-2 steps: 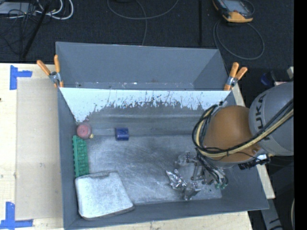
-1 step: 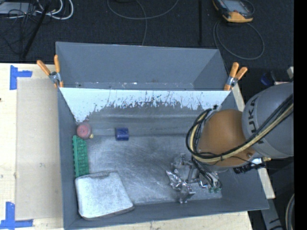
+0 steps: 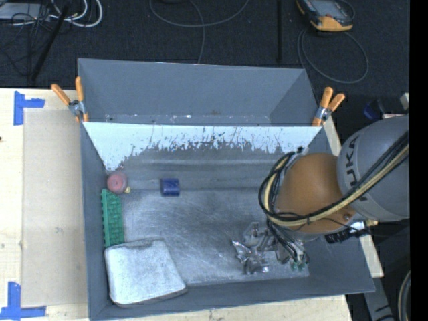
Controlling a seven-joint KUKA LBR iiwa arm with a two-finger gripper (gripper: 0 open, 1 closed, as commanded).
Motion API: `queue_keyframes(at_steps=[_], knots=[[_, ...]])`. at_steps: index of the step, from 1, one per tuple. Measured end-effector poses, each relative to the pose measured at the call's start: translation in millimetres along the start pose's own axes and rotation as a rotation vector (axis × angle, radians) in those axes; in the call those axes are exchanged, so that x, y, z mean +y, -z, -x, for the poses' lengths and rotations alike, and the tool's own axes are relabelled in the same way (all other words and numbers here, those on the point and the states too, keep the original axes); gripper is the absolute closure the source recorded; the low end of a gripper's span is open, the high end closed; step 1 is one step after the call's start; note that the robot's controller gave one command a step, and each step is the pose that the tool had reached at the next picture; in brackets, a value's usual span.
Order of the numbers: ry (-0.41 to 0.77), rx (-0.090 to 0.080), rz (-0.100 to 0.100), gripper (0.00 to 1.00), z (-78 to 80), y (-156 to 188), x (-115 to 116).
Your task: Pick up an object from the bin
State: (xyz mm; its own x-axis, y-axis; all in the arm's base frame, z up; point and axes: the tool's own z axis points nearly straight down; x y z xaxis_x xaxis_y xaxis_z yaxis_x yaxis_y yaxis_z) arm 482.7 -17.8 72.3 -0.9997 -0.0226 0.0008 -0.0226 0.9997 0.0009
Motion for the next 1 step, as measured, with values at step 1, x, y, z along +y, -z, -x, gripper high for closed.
queue_keyframes(at_steps=[1], knots=[[0.399,-0.006,-0.002,1.0,2.5,143.5,-9.0]])
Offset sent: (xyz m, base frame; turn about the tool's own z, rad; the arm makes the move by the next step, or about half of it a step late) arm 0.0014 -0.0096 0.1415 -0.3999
